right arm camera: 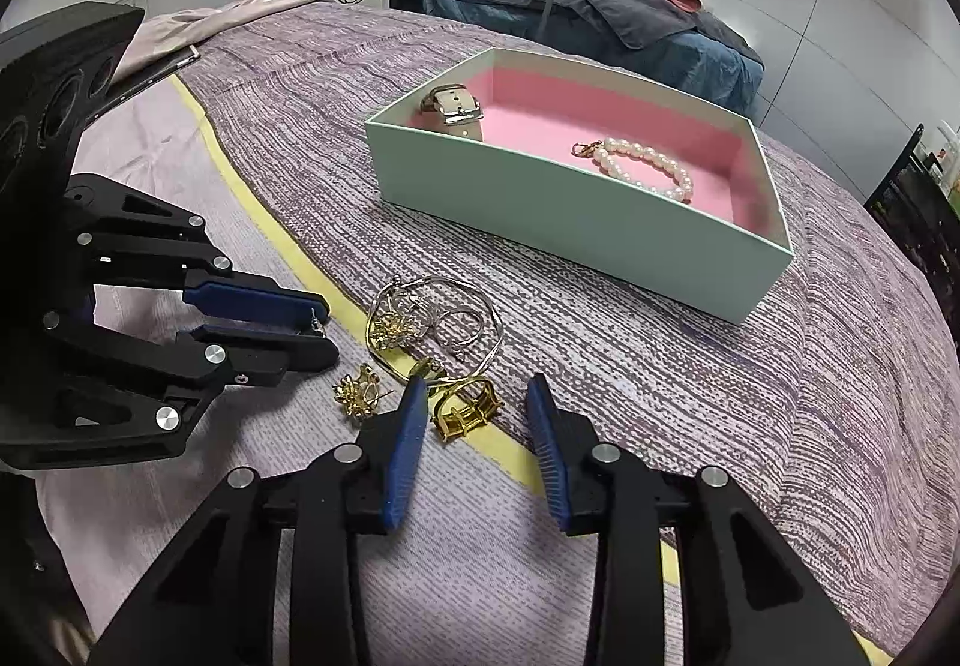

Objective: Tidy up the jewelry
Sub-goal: 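Grasp a gold earring with the left tool while the right tool grasps a gold ring, then carry the earring and ring into the pink box and open both tools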

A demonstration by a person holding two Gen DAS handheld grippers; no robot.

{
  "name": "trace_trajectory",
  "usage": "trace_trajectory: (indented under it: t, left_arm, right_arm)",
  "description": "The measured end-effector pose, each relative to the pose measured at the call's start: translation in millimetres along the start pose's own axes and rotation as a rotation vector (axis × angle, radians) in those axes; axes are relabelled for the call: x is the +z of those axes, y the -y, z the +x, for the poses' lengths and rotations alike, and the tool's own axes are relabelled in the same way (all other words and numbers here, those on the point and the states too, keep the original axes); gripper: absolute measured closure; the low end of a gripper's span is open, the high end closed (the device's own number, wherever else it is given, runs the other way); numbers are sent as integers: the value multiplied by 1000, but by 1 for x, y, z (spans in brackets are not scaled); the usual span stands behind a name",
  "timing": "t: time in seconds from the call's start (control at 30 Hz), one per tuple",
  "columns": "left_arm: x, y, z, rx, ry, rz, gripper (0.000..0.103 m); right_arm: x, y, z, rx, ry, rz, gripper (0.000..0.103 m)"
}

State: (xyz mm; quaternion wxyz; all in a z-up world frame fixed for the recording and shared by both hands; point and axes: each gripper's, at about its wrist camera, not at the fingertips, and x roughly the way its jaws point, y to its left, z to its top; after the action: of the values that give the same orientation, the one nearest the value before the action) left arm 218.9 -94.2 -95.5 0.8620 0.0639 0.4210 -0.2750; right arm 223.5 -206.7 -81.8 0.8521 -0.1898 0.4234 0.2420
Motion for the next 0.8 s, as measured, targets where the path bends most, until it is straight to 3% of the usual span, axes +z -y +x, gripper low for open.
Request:
trace_trajectory:
  t: [0.07,0.33,0.8]
  left_arm:
    - [-2,0,-1,0,3,-3,88]
    - [-8,-6,-9,-34,18,-38,89]
    - [-14,-10,-44,-57,88,-62,89]
  right_arm:
    - [-1,-1,-1,1,1,-4,80]
    - [-6,1,-8,-13,1,57,80]
    - [-21,8,-40,-8,76,164,80]
